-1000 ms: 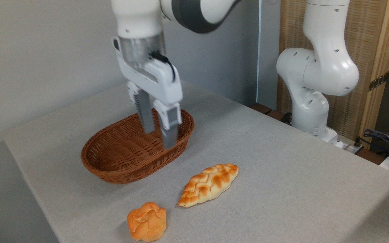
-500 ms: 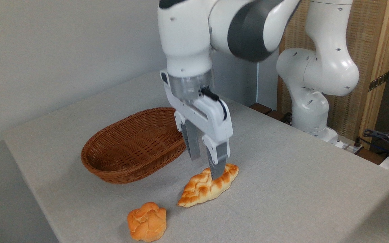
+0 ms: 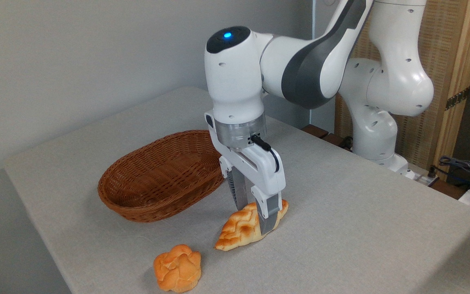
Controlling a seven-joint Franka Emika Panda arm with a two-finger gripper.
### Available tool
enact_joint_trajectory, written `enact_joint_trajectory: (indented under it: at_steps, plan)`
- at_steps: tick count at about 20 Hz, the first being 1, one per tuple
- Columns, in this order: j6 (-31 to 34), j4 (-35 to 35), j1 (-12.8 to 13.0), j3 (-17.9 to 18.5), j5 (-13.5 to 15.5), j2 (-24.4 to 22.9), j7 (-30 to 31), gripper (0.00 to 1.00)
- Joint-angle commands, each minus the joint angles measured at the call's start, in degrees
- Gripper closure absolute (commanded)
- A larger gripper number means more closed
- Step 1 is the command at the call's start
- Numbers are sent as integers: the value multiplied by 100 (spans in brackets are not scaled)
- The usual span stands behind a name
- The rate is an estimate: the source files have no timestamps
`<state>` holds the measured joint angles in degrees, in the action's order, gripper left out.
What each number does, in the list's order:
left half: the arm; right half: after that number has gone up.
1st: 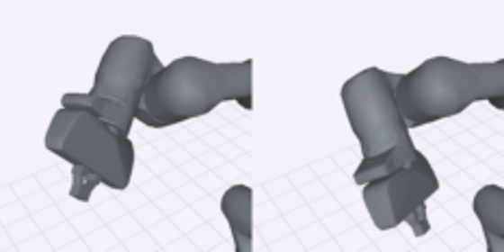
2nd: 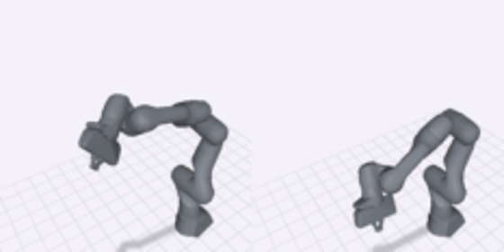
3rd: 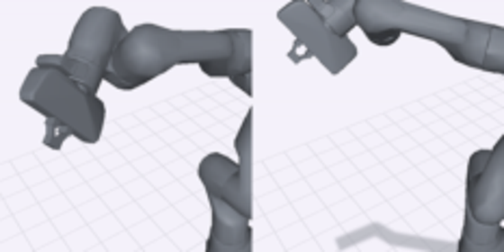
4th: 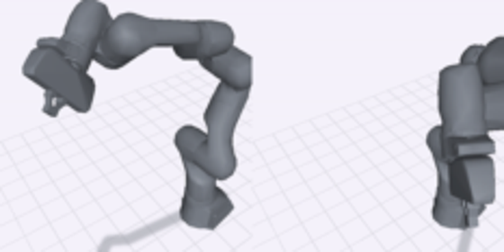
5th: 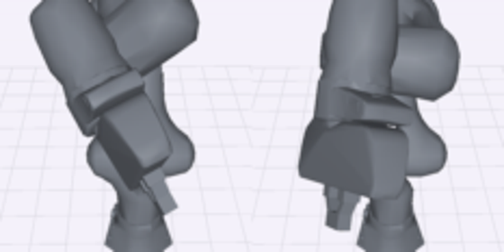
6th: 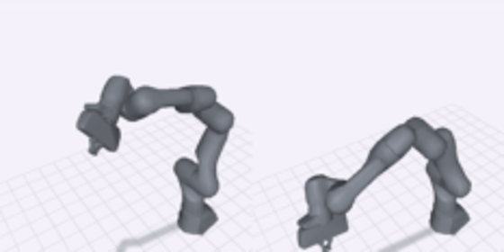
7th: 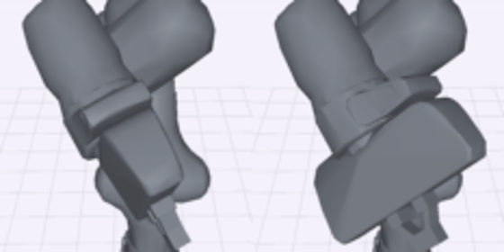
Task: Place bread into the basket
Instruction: 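Move the gripper over the braided bread roll and lower onto it, then close the gripper on the braided bread roll and lift it, then carry the braided roll over the wicker basket and lower it in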
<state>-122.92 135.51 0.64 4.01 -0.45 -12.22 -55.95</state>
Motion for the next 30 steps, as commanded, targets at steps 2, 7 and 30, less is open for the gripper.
enact_joint_trajectory:
  at_steps: [2,7,30]
  plan:
    - [-232,204,59,21,-70,-78,-196,51]
    - [-224,196,59,21,-61,-78,-276,52]
    - [1789,-2158,112,-996,1187,210,971,37]
